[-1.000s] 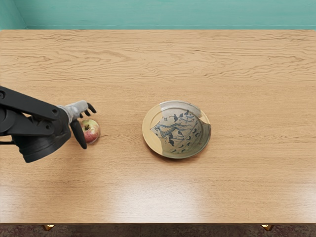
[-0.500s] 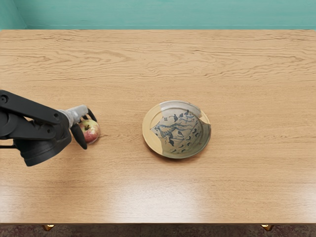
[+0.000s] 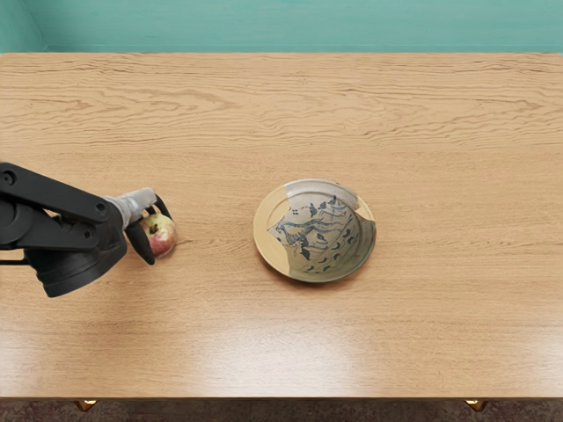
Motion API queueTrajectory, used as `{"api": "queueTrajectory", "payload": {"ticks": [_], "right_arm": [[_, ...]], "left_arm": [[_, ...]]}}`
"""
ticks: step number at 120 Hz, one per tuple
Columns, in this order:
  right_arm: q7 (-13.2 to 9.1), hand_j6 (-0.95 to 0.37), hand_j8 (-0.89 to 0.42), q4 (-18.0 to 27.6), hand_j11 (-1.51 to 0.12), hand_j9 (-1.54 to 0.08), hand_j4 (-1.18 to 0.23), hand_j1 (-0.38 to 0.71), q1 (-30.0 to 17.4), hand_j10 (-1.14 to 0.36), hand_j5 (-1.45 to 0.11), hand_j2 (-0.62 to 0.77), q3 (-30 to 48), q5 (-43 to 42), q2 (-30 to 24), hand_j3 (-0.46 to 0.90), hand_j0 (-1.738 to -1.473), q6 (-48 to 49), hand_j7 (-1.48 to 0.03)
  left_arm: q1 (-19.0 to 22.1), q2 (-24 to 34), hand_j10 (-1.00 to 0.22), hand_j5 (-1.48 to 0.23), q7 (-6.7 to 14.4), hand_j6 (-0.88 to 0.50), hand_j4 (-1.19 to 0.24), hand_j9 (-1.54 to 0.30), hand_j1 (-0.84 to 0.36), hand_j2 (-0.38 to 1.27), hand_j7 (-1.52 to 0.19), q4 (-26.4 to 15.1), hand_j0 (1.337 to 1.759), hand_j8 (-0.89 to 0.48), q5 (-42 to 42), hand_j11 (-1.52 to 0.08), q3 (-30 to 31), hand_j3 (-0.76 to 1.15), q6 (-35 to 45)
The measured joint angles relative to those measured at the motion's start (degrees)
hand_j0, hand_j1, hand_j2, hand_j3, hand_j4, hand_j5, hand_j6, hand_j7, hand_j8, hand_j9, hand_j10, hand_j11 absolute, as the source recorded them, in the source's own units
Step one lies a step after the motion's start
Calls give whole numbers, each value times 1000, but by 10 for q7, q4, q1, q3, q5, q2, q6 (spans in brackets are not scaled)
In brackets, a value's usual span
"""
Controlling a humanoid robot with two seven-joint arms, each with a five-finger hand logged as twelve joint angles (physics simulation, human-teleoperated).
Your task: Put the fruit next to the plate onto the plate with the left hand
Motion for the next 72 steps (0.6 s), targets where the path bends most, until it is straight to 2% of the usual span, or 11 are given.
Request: {"api": "queueTrajectory", "payload": {"ticks": [55,72], "right_arm": [[0,0,0,0,0,0,0,-349,0,0,0,0,0,0,0,0,-1658,0,0],[0,0,0,0,0,0,0,-349,0,0,0,0,0,0,0,0,-1658,0,0]], "left_arm": [[-8,2,-506,-669,0,-381,-443,-670,-177,177,-664,0,1656,-453,-3,-669,-5,0,-2],[-24,4,-504,-667,0,-386,-453,-665,-179,194,-662,0,1657,-460,-4,-665,-5,0,-1]]}}
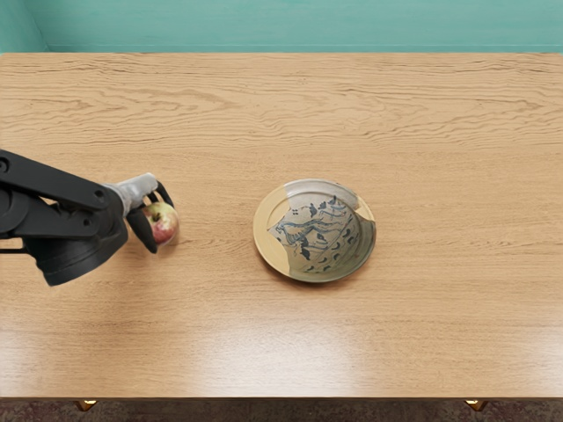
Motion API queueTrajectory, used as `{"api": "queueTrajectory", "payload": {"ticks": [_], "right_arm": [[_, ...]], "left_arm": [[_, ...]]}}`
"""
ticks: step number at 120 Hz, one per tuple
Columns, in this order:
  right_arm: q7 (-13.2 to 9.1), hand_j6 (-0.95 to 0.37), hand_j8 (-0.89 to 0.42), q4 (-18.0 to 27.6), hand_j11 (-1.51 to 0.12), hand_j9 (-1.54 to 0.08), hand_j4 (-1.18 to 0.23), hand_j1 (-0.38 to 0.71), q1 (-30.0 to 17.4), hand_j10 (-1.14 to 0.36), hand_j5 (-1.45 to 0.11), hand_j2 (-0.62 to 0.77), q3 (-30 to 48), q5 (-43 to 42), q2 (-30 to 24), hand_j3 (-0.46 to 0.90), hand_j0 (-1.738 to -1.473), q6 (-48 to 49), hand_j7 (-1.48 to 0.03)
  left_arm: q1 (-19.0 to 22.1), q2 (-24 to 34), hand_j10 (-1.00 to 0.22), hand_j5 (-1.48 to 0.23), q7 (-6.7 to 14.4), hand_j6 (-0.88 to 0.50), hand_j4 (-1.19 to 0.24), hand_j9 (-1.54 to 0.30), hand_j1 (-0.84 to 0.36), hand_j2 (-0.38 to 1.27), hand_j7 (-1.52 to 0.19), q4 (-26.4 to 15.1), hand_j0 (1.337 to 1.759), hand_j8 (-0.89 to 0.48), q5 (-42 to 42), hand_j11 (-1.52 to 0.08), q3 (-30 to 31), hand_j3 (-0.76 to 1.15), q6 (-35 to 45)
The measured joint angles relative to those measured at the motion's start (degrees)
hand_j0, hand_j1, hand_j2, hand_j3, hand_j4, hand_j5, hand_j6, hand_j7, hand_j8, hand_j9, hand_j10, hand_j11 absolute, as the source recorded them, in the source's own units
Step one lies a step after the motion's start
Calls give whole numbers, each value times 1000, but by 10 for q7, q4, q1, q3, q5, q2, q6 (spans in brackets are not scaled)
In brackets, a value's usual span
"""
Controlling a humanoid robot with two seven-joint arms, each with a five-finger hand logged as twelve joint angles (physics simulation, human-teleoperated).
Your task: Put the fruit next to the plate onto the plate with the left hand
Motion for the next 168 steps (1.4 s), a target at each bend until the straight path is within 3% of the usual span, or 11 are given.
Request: {"api": "queueTrajectory", "payload": {"ticks": [86,168], "right_arm": [[0,0,0,0,0,0,0,-349,0,0,0,0,0,0,0,0,-1658,0,0],[0,0,0,0,0,0,0,-349,0,0,0,0,0,0,0,0,-1658,0,0]], "left_arm": [[-61,-73,-493,-651,0,-395,-460,-649,-192,214,-650,0,1657,-455,-37,-648,-16,0,0],[-88,-129,-489,-645,0,-406,-487,-640,-191,235,-637,4,1658,-462,-63,-641,-50,0,0]]}}
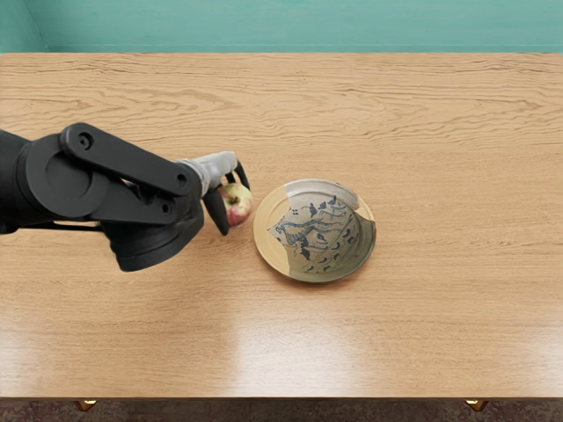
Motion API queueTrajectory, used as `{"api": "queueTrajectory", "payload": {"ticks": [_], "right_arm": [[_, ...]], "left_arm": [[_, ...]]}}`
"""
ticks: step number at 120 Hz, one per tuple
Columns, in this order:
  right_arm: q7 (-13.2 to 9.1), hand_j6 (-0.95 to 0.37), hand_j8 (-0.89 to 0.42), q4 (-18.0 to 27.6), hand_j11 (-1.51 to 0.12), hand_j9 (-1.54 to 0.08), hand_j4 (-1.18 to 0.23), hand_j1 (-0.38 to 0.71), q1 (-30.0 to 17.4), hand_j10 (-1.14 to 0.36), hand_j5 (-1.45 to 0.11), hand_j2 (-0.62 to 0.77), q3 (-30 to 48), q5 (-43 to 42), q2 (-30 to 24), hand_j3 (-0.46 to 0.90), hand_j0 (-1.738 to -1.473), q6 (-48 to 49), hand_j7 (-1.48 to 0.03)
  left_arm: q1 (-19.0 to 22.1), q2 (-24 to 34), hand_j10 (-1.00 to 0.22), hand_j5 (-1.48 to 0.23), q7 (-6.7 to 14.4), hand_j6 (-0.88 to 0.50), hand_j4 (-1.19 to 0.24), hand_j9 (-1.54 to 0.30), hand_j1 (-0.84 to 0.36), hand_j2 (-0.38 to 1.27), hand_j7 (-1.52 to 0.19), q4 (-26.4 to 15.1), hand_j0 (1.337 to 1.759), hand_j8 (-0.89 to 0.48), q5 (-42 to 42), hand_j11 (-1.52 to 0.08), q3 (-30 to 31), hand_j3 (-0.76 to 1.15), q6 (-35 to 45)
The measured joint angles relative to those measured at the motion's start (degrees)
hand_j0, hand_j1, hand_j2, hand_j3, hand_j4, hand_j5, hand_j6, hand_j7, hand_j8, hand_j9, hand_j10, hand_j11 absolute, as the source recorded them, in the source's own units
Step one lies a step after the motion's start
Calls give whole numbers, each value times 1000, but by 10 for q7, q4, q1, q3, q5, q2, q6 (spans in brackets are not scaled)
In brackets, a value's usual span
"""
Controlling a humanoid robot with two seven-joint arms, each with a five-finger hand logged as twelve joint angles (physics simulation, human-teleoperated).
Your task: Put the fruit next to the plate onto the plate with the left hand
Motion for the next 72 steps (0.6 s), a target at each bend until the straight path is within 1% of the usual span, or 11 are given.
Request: {"api": "queueTrajectory", "payload": {"ticks": [72], "right_arm": [[0,0,0,0,0,0,0,-349,0,0,0,0,0,0,0,0,-1658,0,0]], "left_arm": [[-16,-49,-486,-641,0,-412,-483,-637,-190,238,-635,2,1658,-468,-13,-637,-28,0,0]]}}
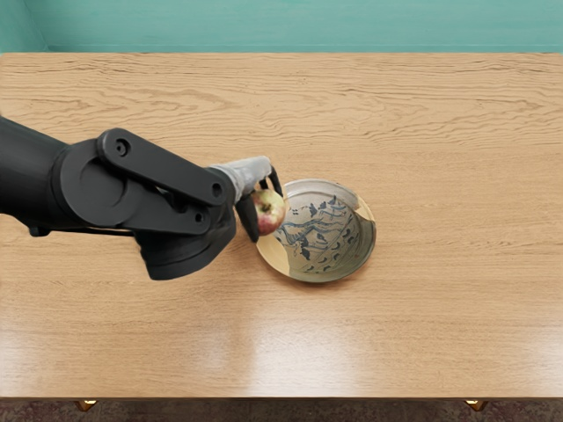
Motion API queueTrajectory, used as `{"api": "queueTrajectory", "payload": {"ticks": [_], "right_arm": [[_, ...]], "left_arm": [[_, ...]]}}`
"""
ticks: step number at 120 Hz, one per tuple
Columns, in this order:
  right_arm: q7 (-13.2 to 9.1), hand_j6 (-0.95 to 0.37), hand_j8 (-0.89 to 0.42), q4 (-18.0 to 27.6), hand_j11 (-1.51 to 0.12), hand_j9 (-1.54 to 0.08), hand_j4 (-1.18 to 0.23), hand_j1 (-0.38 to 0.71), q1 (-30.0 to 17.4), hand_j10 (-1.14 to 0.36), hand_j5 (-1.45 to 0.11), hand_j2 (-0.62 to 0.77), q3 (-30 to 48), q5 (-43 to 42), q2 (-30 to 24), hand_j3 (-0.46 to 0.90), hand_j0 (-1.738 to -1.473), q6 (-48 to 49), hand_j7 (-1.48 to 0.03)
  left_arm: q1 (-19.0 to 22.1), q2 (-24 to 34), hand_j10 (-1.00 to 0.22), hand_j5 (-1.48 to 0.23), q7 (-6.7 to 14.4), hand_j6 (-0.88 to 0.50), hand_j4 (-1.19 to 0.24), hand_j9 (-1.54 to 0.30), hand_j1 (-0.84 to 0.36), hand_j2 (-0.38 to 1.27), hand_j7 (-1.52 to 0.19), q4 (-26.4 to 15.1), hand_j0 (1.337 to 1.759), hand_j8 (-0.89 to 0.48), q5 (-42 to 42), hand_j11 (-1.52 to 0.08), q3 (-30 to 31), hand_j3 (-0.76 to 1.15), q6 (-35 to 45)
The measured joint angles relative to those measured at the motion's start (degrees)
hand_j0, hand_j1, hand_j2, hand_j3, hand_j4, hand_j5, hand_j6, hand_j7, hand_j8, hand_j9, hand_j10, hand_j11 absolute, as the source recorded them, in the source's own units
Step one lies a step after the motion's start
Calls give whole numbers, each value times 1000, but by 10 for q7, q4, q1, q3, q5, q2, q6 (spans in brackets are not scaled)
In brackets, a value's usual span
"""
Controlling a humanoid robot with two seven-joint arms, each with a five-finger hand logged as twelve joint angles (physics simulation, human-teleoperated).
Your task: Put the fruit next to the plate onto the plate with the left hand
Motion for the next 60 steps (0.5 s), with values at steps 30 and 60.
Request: {"api": "queueTrajectory", "payload": {"ticks": [30,60], "right_arm": [[0,0,0,0,0,0,0,-349,0,0,0,0,0,0,0,0,-1658,0,0],[0,0,0,0,0,0,0,-349,0,0,0,0,0,0,0,0,-1658,0,0]], "left_arm": [[1,-17,-482,-635,0,-412,-480,-632,-190,232,-629,1,1658,-468,-1,-632,-10,0,0],[4,-33,-474,-626,0,-418,-472,-622,-186,229,-619,9,1658,-474,-1,-623,-11,0,0]]}}
